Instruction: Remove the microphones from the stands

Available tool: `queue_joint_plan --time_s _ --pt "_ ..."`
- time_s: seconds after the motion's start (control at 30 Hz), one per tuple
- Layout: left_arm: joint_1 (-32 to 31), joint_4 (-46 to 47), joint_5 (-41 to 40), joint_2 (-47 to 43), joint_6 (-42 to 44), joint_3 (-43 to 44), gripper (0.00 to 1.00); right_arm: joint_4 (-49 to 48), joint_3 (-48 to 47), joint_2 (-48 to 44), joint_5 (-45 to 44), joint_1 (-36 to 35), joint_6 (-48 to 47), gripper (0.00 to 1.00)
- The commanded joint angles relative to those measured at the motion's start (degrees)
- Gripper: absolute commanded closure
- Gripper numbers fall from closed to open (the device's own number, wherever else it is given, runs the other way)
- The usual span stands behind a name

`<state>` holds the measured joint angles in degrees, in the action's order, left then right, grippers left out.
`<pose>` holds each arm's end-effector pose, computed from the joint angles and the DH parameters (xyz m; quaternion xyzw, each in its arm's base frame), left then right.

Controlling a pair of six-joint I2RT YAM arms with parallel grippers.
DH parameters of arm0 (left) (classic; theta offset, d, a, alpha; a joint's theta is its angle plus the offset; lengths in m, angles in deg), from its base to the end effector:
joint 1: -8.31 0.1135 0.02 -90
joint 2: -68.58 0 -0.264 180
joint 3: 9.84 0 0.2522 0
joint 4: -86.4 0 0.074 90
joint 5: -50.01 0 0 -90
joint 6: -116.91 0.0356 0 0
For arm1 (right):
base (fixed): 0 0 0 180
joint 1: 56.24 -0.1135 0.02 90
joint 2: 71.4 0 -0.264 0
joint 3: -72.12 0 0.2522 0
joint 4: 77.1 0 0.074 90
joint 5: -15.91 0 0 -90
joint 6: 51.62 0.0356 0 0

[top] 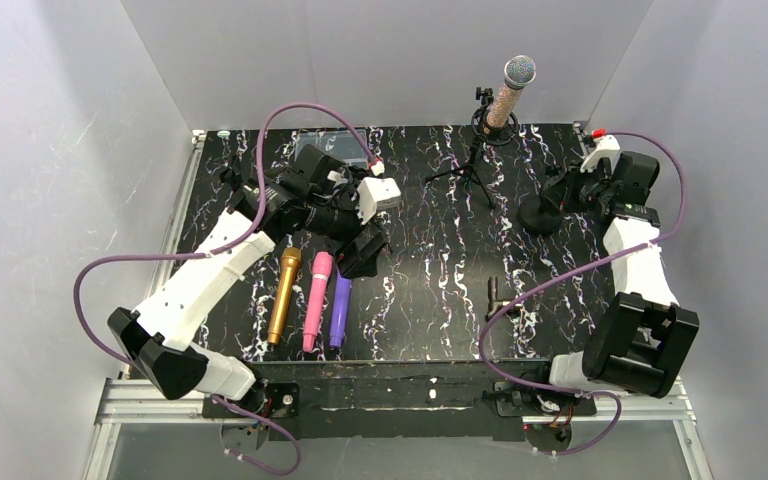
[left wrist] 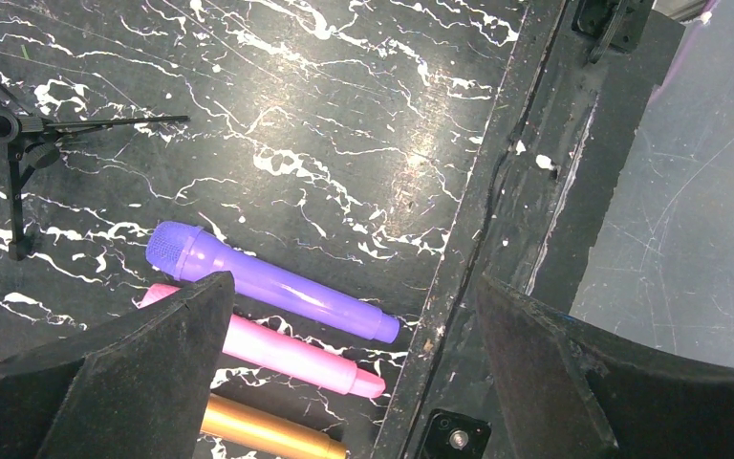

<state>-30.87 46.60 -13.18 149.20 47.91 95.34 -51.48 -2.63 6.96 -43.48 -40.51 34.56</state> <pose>0.2289 -0.2073 0.4510 0.5093 0.5982 -0.2752 0.5540 0.3031 -0.0665 0.3051 -0.0465 0.8414 0.1416 0.5194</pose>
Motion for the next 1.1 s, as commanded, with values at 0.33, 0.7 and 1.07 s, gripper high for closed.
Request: queue_joint_plan --time_s 0.33,0.7,1.07 --pt "-0.1 -3.6 2.1 -3.2 -0.5 -1.2 0.02 -5.1 3.9 -3.3 0.1 0.2 -4.8 0.83" --pt "-0.1 -3.6 2.4 -3.9 -0.6 -1.5 0.02 -1.7 1.8 -4.5 -2.5 0.2 -5.5 0.62" --pt "-0.1 -3.5 2.2 -4.4 -0.6 -2.0 0.02 -0.2 -0.2 -4.9 -3.9 0.2 -5.9 0.52"
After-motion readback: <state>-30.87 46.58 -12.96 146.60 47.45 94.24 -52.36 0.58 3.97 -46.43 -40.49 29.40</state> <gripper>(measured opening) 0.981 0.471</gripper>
